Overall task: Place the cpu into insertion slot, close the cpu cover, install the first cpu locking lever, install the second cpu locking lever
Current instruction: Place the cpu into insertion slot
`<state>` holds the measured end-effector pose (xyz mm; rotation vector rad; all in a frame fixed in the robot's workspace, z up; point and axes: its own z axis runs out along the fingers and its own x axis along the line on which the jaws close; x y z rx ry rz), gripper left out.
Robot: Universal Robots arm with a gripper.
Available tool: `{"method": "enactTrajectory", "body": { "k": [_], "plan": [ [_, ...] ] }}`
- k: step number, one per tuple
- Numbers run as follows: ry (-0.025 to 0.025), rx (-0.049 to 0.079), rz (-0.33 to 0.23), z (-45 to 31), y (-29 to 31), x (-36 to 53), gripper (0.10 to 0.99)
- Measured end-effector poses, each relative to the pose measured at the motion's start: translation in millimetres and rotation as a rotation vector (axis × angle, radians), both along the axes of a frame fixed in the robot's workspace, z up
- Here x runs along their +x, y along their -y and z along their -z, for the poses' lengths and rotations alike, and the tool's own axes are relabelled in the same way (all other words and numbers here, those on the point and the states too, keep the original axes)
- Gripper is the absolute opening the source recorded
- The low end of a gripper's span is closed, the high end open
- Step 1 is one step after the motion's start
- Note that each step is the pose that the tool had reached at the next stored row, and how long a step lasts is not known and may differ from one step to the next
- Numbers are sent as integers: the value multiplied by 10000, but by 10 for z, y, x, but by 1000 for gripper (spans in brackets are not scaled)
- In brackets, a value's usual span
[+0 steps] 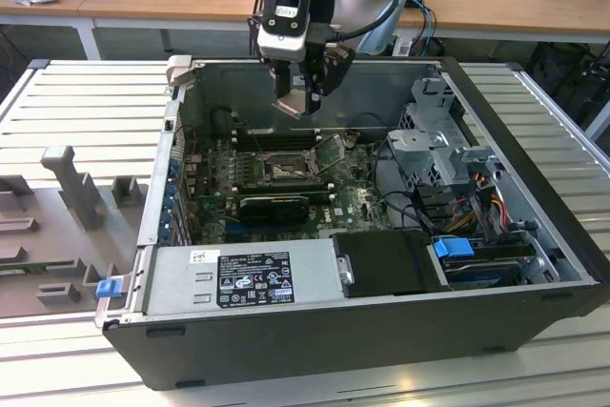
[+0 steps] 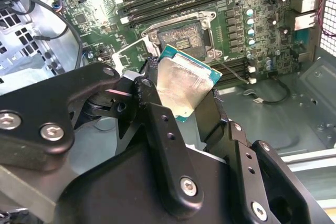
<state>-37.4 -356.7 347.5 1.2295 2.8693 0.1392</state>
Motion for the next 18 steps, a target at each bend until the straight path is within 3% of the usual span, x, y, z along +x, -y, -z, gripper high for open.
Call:
{"method": "enactTrajectory", "body": {
  "k": [18],
  "plan": [
    [0,0,521,12,0,0,525]
  ]
}}
